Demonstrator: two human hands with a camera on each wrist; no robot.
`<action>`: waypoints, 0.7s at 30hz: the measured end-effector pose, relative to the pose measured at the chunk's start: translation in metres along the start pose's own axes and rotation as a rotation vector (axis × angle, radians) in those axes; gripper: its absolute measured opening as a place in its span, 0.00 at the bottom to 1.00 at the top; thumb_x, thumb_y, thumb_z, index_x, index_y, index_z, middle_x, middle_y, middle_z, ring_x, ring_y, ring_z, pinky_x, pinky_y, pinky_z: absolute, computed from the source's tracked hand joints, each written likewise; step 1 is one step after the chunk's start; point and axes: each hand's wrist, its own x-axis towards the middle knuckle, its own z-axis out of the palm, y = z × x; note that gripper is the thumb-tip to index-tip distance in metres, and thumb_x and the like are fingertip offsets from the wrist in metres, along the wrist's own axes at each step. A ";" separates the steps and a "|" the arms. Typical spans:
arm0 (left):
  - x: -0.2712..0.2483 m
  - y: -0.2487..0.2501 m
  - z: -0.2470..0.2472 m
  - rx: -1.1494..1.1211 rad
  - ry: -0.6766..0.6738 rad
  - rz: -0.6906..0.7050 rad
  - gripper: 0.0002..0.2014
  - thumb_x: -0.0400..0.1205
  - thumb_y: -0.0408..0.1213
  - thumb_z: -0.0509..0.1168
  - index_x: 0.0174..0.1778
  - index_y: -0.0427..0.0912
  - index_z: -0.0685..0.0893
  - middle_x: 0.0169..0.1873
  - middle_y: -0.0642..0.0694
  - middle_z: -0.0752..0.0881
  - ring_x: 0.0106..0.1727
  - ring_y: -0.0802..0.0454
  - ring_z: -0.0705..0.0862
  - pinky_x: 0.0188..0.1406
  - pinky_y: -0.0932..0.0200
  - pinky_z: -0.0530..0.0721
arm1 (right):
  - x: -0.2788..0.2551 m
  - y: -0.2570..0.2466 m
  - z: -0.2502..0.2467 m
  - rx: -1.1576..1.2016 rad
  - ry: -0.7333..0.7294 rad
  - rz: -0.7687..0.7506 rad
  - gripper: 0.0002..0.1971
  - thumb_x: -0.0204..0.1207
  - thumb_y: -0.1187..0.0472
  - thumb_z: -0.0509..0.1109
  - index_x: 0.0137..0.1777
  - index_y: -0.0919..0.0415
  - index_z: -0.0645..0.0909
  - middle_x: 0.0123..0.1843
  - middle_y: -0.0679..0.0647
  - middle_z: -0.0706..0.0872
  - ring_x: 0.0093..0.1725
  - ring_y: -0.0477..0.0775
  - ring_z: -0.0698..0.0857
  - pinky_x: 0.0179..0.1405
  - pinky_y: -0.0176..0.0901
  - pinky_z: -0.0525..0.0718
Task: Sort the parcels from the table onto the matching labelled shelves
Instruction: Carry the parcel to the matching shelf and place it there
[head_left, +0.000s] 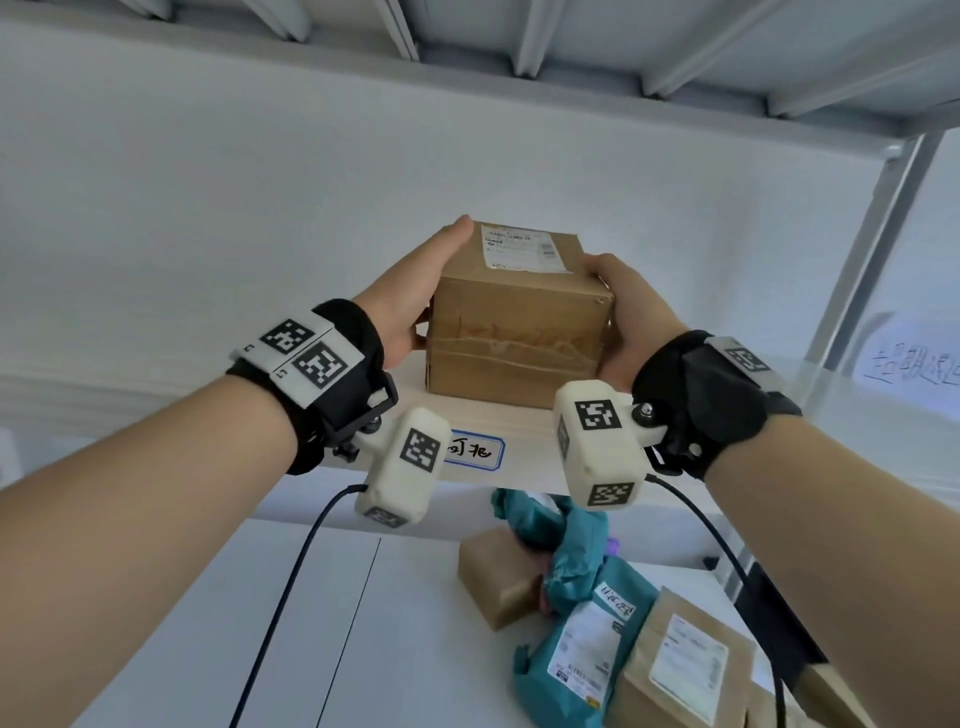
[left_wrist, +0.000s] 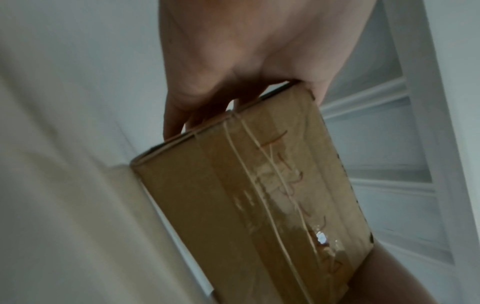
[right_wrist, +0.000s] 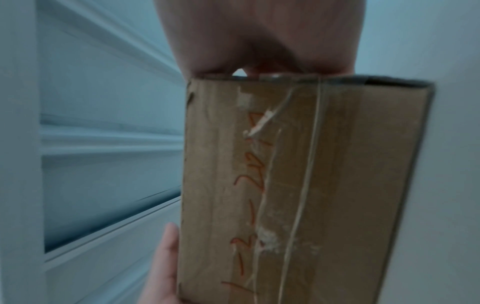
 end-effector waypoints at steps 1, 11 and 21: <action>0.001 -0.001 0.000 0.001 0.000 -0.010 0.17 0.80 0.64 0.55 0.49 0.60 0.84 0.57 0.49 0.87 0.63 0.47 0.84 0.65 0.48 0.81 | 0.001 0.000 0.000 -0.001 0.000 0.010 0.24 0.60 0.45 0.73 0.56 0.52 0.88 0.55 0.56 0.86 0.60 0.59 0.88 0.63 0.64 0.83; 0.010 -0.004 -0.002 0.054 -0.024 -0.061 0.13 0.81 0.54 0.58 0.47 0.52 0.84 0.44 0.49 0.84 0.45 0.50 0.83 0.46 0.56 0.80 | 0.005 -0.001 0.003 -0.034 0.011 0.031 0.12 0.69 0.48 0.70 0.48 0.54 0.83 0.41 0.56 0.82 0.48 0.61 0.82 0.67 0.62 0.82; 0.015 -0.007 -0.003 0.064 -0.037 -0.099 0.14 0.80 0.55 0.57 0.52 0.50 0.80 0.42 0.49 0.81 0.46 0.48 0.81 0.50 0.52 0.79 | 0.000 0.000 0.004 -0.052 0.037 0.029 0.09 0.72 0.49 0.68 0.36 0.53 0.81 0.37 0.54 0.80 0.48 0.61 0.82 0.68 0.64 0.80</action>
